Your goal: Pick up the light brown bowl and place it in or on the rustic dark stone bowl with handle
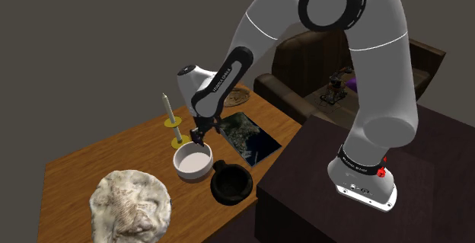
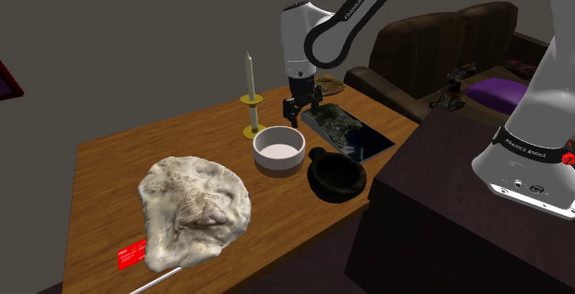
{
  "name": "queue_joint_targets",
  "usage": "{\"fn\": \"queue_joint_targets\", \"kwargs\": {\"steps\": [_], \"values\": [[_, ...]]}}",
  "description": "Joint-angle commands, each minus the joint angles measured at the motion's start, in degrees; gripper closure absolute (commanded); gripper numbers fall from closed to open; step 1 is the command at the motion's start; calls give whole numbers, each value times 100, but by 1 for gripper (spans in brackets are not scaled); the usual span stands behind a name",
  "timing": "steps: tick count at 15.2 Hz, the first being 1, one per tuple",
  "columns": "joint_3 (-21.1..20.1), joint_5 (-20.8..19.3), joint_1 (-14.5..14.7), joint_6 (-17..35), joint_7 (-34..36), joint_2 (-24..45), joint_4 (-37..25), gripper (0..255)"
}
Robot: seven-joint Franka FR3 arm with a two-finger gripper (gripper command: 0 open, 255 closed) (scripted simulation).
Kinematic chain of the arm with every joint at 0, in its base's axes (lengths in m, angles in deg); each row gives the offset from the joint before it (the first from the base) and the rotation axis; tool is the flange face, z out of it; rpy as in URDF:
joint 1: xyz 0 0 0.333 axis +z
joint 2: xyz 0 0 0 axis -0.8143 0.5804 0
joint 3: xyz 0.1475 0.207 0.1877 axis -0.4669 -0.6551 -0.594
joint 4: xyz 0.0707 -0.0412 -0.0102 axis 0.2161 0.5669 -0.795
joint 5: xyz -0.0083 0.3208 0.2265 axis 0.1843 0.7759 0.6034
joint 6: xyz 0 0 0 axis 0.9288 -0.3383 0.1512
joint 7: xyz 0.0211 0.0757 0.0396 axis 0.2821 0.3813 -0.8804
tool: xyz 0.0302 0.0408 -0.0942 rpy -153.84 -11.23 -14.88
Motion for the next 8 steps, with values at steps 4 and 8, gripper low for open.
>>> {"fn": "queue_joint_targets", "kwargs": {"steps": [4, 8], "values": [[105, -154, 181, 123, 149, 676, -575, 0], [165, -223, 221, 343, 194, 902, -579, 0]]}}
